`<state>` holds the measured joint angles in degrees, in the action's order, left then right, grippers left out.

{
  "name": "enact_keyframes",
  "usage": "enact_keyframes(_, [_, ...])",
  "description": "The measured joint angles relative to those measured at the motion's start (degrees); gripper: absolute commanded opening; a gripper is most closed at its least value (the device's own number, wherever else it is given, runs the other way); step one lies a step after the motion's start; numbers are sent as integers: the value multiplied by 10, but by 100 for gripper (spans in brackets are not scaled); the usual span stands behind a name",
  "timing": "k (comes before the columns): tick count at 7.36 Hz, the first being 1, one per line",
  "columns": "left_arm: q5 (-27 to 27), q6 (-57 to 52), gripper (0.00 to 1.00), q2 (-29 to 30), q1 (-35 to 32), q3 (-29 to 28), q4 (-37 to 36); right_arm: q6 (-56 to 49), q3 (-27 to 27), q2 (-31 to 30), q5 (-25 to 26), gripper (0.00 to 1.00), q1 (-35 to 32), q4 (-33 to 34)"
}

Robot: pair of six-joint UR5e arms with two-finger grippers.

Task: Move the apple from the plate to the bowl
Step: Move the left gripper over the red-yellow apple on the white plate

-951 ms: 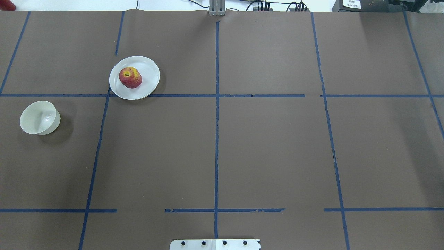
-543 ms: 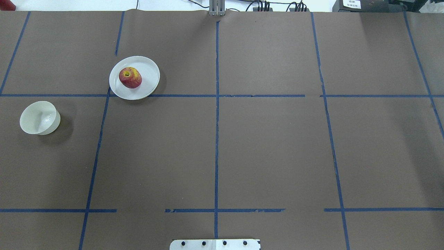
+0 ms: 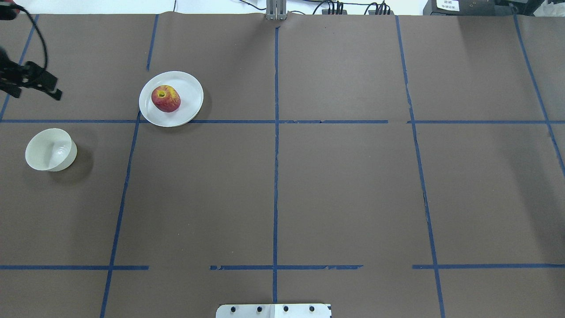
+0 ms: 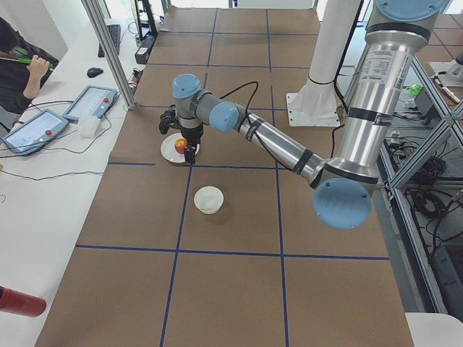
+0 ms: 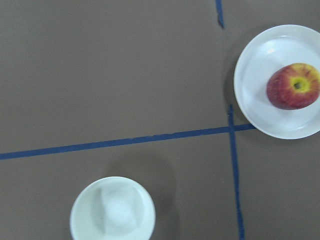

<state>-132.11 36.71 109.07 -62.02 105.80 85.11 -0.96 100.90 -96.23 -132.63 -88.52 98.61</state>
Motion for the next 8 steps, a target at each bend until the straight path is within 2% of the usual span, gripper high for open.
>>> enact_keyframes(3, [13,89,100,143,52,-155,10,0,0,0,0,100,0,0])
enact_keyframes(4, [27,96,100,166,57,-198,33,0,0,0,0,100,0,0])
enact_keyframes(6, [41,123,100,179,63,-277,127,0,0,0,0,100,0,0])
enact_keyframes(8, [46,139,100,184,65,-324,187,0,0,0,0,100,0,0])
